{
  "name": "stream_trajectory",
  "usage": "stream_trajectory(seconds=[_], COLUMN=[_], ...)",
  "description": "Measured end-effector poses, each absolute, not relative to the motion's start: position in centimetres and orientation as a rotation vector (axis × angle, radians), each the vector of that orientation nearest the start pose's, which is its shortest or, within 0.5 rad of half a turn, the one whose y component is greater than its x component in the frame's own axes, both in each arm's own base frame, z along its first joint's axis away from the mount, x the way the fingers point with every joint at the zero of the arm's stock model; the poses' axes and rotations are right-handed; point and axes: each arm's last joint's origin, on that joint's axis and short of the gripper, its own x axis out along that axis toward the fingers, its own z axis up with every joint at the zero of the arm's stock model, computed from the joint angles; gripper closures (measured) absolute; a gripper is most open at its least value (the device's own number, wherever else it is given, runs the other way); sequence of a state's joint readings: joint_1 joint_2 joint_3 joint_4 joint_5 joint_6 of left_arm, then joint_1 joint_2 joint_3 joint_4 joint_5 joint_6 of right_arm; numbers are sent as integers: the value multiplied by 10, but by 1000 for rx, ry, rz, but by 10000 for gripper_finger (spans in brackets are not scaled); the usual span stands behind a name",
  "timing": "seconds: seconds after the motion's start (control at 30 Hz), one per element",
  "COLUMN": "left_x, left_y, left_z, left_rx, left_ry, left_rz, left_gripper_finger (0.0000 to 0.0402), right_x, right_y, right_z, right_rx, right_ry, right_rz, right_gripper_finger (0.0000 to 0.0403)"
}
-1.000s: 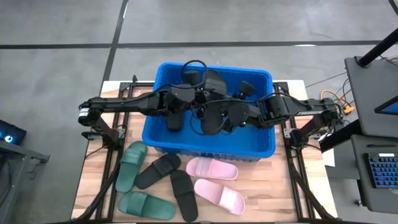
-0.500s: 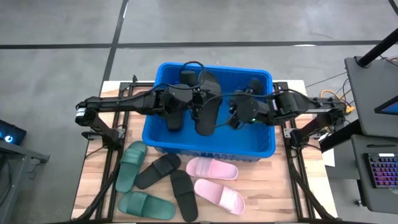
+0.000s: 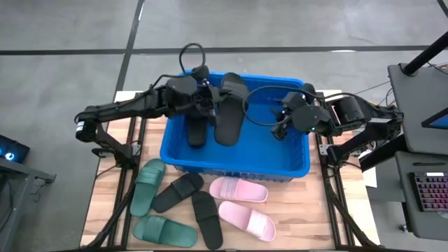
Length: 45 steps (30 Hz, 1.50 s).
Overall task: Pick and place slides into bin
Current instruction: Put the Bottom right black slide into the blue bin
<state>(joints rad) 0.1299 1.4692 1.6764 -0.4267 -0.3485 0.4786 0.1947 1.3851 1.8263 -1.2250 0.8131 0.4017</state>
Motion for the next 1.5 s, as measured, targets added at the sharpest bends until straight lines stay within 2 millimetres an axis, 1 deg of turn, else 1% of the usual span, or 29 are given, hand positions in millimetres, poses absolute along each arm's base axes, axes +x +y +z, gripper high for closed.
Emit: stream_trajectory(seconds=[0.13, 0.27, 0.33, 0.43, 0.57, 0.67, 0.77, 0.9, 1.07, 1.13, 1.2, 1.37, 1.5], left_x=[306, 308, 310, 312, 315, 309, 297, 277, 259, 258, 258, 265, 268], left_y=[51, 48, 47, 44, 49, 59, 68, 80, 87, 88, 89, 94, 101], left_z=[461, 469, 475, 474, 454, 435, 418, 393, 371, 361, 349, 324, 308], left_rx=[437, 368, 325, 280, 199, 182, 185, 196, 313, 361, 363, 417, 433], left_ry=[260, 128, 50, 7, 54, 69, 48, 46, 118, 162, 213, 321, 342], left_rz=[330, 220, 134, 45, 47, 106, 209, 270, 381, 415, 443, 466, 561], left_gripper_finger=[400, 401, 401, 401, 401, 401, 401, 402, 402, 401, 401, 401, 401], right_x=[227, 229, 230, 231, 229, 224, 217, 207, 198, 197, 197, 199, 204], right_y=[24, 24, 24, 24, 24, 23, 22, 21, 19, 19, 19, 19, 20], right_z=[456, 451, 448, 444, 444, 445, 448, 453, 458, 458, 459, 457, 455], right_rx=[-11, -23, -30, -38, -42, -12, 8, 46, 62, 64, 65, 64, 74], right_ry=[587, 606, 617, 629, 638, 633, 619, 588, 565, 562, 561, 565, 568], right_rz=[-716, -718, -719, -720, -722, -734, -737, -740, -737, -737, -737, -738, -743], right_gripper_finger=[265, 268, 269, 268, 272, 275, 274, 270, 270, 272, 275, 277, 274])
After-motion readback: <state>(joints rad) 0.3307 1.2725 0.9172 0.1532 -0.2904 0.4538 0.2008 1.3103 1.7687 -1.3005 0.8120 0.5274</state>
